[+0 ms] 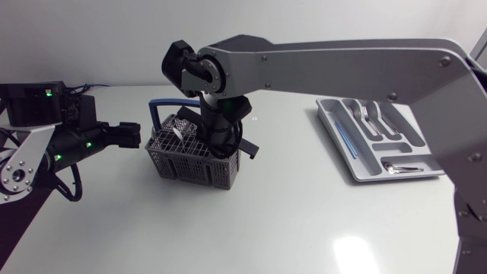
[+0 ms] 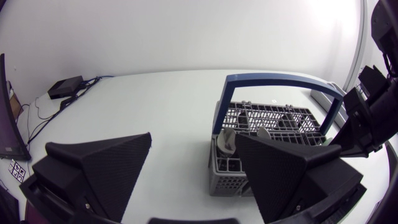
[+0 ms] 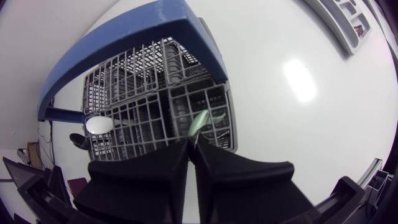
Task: Unload the cutlery basket into the drawer organizer.
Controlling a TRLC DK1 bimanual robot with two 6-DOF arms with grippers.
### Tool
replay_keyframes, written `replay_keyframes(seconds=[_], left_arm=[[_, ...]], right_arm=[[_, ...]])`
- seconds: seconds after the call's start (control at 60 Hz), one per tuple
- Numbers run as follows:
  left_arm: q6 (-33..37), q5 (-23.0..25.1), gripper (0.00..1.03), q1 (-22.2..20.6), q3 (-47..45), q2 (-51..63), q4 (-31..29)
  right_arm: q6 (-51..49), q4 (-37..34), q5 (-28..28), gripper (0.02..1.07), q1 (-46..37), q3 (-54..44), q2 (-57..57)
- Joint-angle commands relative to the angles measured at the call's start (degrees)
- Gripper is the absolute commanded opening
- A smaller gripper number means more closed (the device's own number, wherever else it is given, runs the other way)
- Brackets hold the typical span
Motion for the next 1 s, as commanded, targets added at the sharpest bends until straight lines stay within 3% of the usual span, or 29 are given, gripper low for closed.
replay_keyframes(seconds=[0.0, 0.75, 0.983], left_arm=[[0.6, 0.3, 0.94, 0.4, -1.9, 0.8, 1.2], [0.4, 0.2, 0.94, -0.1, -2.6, 0.6, 2.4], [0.2, 0.3, 0.94, -0.9, -2.3, -0.6, 1.8]], right_arm=[[-1.7, -0.2, 0.9, 0.08, 0.6, 0.1, 0.3], [-8.1, 21.4, 0.3, 0.08, 2.1, -19.0, -18.2], [-10.2, 23.3, 0.3, 0.08, 2.1, -20.8, -23.8]])
